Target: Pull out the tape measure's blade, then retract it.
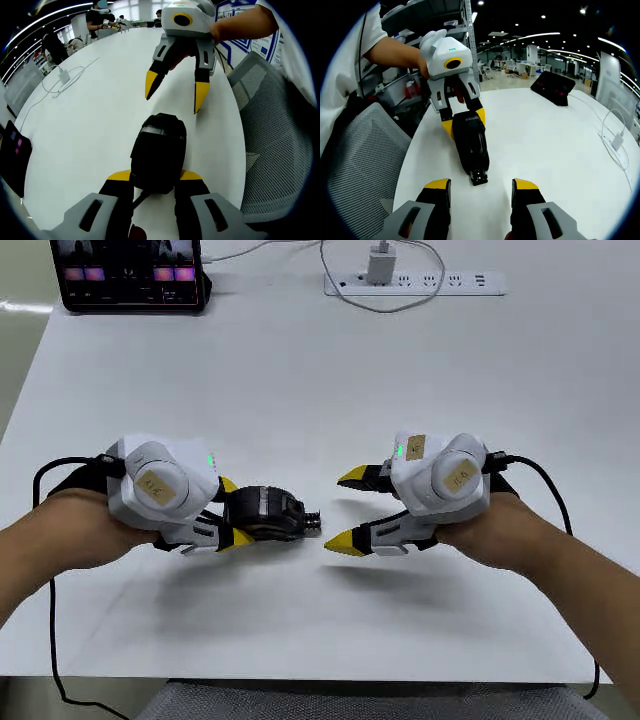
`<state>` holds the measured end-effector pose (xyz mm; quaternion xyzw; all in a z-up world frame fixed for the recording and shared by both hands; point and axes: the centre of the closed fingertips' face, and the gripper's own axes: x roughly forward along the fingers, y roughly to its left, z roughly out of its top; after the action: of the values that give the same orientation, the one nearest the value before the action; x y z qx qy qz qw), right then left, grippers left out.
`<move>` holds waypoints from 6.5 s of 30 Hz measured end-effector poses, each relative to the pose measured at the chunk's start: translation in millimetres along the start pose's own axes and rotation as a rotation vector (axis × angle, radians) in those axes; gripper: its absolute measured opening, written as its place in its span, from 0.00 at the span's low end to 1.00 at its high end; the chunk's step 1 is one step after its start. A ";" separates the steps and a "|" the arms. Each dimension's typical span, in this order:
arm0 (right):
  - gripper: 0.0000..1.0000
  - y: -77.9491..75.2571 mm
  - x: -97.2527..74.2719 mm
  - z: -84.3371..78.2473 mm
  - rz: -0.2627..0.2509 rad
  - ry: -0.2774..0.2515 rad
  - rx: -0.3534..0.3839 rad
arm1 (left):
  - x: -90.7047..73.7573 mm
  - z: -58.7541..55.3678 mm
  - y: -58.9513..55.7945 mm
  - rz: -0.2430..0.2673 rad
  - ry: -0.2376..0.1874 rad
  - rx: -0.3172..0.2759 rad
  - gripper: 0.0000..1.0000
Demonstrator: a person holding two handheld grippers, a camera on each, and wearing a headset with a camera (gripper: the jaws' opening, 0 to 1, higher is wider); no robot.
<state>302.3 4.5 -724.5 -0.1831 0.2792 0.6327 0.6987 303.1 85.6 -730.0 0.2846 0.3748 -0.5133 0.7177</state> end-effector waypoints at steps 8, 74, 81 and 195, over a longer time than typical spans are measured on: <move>0.38 1.3 11.0 -0.3 0.025 0.004 -0.017 | 0.5 -0.4 0.5 -0.001 0.004 -0.003 0.26; 0.10 3.9 25.6 -14.6 0.081 0.052 -0.099 | 0.8 -2.4 0.7 -0.002 0.020 0.035 0.26; 0.10 2.4 17.5 -20.4 0.067 0.056 -0.099 | 0.4 -2.9 0.7 -0.006 0.017 0.033 0.26; 0.10 -16.5 -103.0 -107.9 -0.046 0.184 -0.033 | -0.6 -0.5 -1.3 -0.003 0.027 0.040 0.26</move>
<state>297.0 -144.0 -745.9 -0.2586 0.3274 0.6013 0.6814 301.7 85.9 -729.8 0.3054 0.3747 -0.5178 0.7059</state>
